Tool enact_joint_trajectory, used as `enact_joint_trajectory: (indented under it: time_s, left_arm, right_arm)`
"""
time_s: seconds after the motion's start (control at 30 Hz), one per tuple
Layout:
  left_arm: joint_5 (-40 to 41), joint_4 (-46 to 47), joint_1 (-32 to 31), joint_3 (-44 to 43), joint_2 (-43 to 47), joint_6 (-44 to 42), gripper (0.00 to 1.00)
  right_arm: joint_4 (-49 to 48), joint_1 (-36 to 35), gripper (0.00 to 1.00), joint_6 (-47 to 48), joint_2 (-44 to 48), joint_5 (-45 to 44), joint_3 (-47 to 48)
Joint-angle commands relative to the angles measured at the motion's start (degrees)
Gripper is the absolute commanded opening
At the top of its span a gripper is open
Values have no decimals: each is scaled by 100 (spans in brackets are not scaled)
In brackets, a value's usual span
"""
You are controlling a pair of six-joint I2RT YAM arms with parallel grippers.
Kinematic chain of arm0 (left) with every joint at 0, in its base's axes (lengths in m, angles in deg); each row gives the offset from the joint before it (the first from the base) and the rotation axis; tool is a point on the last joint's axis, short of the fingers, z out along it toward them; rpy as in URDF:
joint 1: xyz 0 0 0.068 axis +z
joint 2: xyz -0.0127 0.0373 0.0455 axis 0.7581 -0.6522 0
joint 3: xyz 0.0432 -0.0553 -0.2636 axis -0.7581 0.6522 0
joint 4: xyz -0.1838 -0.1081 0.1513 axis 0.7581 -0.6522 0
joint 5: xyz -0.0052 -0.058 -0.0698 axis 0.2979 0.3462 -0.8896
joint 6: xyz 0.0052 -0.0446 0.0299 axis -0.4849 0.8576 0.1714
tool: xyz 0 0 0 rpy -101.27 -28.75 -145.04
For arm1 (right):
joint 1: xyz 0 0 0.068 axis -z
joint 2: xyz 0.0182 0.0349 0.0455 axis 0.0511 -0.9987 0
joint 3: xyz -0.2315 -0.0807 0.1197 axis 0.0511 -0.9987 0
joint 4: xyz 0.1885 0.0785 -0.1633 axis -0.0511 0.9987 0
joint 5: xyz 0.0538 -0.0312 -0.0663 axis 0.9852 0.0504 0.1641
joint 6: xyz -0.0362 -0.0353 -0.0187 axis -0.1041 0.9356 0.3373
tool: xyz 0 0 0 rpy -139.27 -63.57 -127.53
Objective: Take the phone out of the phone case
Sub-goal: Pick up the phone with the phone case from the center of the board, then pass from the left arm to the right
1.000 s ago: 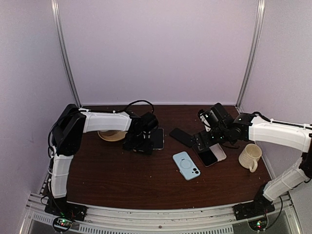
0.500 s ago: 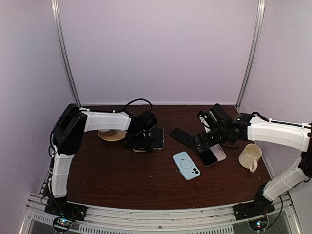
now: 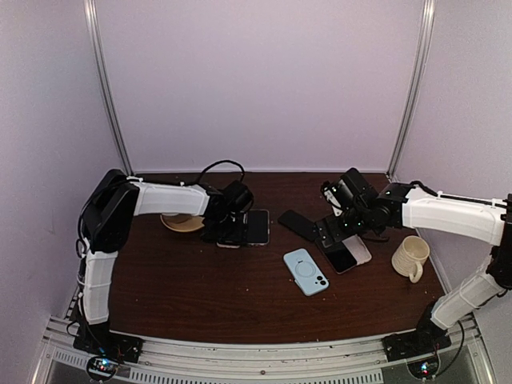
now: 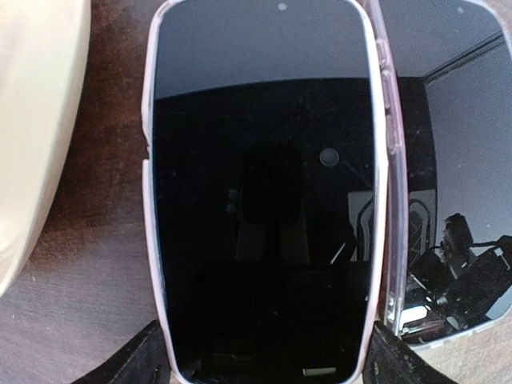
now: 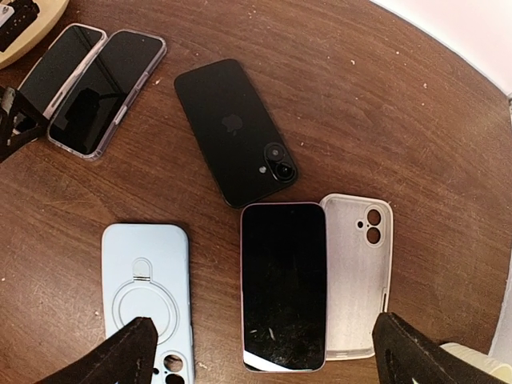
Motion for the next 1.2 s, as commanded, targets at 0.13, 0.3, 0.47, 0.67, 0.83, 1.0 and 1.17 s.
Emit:
enact_joint_trajectory:
  time_s: [0.13,0.3,0.47,0.67,0.83,1.0,1.17]
  left_arm:
    - [24,695,-39,1569,835,-360,70]
    - [181,996,-240,2359,1600,-597,68]
    - [143,1545,-483,3137,2258,-802,67]
    - [216,2211,-873,3719,2722,-1391,66]
    - [15,2814,-1090,4072,3086,-1813,65]
    - [-205,3183,-1282,4223,3379,-2214,64]
    - [-446,3411,-1434,4310,3606,-2482,63]
  right_arm:
    - [151,37,100,-199,51,709,285]
    - [122,32,99,-543,117,1424,289]
    - [2,22,99,-1044,132,2192,182]
    - [-219,5,99,-1561,184,2819,-24]
    - [-454,-8,99,-1902,210,3399,-168]
    - [-690,-28,100,-2166,159,3840,-314]
    - [-989,-47,99,-2414,102,4149,-436]
